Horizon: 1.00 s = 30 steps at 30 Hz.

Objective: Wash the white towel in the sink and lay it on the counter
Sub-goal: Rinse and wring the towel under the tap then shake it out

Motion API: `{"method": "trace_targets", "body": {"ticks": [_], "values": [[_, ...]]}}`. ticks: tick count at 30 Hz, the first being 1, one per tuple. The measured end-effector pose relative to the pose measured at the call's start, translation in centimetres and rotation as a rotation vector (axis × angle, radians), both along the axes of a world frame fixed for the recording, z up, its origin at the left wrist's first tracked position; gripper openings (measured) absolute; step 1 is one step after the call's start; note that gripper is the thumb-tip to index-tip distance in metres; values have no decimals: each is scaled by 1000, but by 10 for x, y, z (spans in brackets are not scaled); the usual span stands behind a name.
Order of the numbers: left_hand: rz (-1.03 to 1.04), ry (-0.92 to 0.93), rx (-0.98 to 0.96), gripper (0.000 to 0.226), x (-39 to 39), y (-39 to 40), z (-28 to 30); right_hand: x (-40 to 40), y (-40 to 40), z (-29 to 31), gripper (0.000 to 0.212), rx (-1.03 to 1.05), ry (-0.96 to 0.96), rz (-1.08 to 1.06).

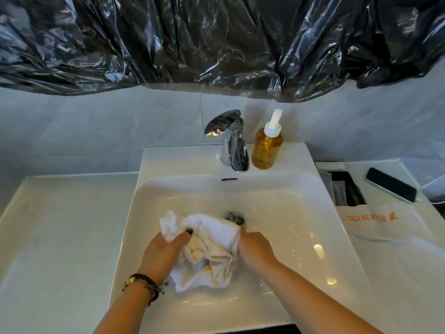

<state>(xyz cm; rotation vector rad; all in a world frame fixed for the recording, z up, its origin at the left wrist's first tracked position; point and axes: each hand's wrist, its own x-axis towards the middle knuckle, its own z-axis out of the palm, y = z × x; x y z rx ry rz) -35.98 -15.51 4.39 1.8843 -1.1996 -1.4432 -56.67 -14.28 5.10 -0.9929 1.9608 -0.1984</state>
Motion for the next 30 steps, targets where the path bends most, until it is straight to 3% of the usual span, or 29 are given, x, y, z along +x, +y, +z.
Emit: {"method": "trace_targets", "body": {"ticks": [3,5,10,16,18,23,27,30], "values": [[85,-223,120,53,0,-8,-10,37,-1,-5,32,-240,-58,61],[113,-293,141,44,-12,-9,-15,66,-2,-26,38,-275,-42,-56],[59,-650,-69,35,-31,4,-26,91,-5,-63,44,-405,301,79],[-84,-784,-189,37,-27,-13,-39,92,-23,-86,22,-710,431,106],[-101,-797,-209,40,-27,-14,-41,91,-25,-84,20,-725,410,103],[-34,-649,-189,37,-19,-13,-41,84,-21,-76,22,-584,196,69],[255,-75,-95,31,-7,-16,-26,49,-20,-50,29,-427,-281,-91],[304,142,-71,48,6,-18,-23,30,-4,-28,42,-497,-416,87]]}}
